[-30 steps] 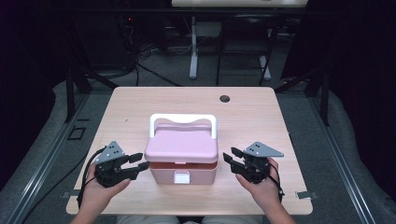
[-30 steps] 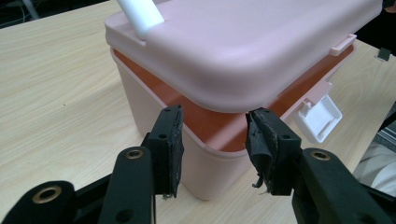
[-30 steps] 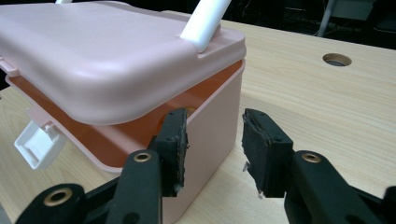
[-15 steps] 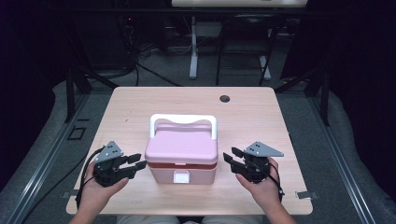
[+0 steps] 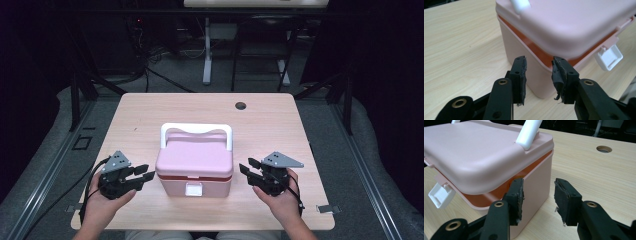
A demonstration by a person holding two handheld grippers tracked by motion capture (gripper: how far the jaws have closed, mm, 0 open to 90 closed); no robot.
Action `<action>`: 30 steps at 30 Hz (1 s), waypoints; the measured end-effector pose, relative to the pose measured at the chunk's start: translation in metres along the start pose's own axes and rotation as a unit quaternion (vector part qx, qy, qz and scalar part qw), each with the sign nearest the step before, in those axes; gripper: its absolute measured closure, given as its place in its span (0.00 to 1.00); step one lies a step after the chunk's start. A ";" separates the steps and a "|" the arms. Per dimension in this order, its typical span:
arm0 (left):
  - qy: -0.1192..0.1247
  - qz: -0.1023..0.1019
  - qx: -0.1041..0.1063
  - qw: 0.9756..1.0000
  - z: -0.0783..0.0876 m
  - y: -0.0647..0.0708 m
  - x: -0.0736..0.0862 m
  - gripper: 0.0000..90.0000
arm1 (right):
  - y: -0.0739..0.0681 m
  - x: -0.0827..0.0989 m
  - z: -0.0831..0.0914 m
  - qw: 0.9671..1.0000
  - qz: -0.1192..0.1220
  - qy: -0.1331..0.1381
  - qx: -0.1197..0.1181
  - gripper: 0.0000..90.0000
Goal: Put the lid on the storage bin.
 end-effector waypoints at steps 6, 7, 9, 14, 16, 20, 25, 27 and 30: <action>0.010 0.004 -0.002 1.000 0.005 -0.003 -0.001 0.70 | -0.001 0.000 -0.001 1.000 0.001 -0.003 0.000 0.65; 0.013 0.008 -0.003 1.000 0.004 -0.004 -0.001 0.70 | -0.001 0.000 -0.001 1.000 0.001 -0.002 0.000 0.65; 0.011 0.008 -0.003 1.000 0.004 -0.005 -0.001 0.70 | 0.000 0.001 -0.001 1.000 -0.001 -0.003 0.000 0.65; 0.010 0.011 -0.003 1.000 0.003 -0.008 0.000 0.69 | 0.000 0.001 -0.002 1.000 0.000 -0.005 0.001 0.65; 0.014 0.015 -0.004 1.000 0.002 -0.008 0.001 0.68 | 0.001 0.002 -0.002 1.000 -0.001 -0.005 0.002 0.65; 0.015 0.018 -0.005 1.000 0.002 -0.010 0.001 0.66 | 0.001 0.002 -0.003 1.000 0.000 -0.006 0.002 0.65; 0.019 0.024 -0.009 1.000 0.001 -0.013 0.002 0.64 | 0.002 0.002 -0.003 1.000 -0.001 -0.006 0.003 0.65; 0.018 0.024 -0.009 1.000 0.000 -0.014 0.003 0.63 | 0.002 0.002 -0.004 1.000 -0.002 -0.005 0.004 0.64; 0.017 0.027 -0.012 0.999 -0.001 -0.016 0.003 0.62 | 0.003 0.003 -0.004 1.000 -0.003 -0.007 0.004 0.64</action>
Point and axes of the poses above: each handheld gripper's, and its own axes: z roughly backward along the jaws, x roughly out of its underside, y roughly to its right, the point moved 4 cm from there along -z, roughly forward along the jaws, and after that the axes turned 8 degrees about -y, right-handed, at the moved point
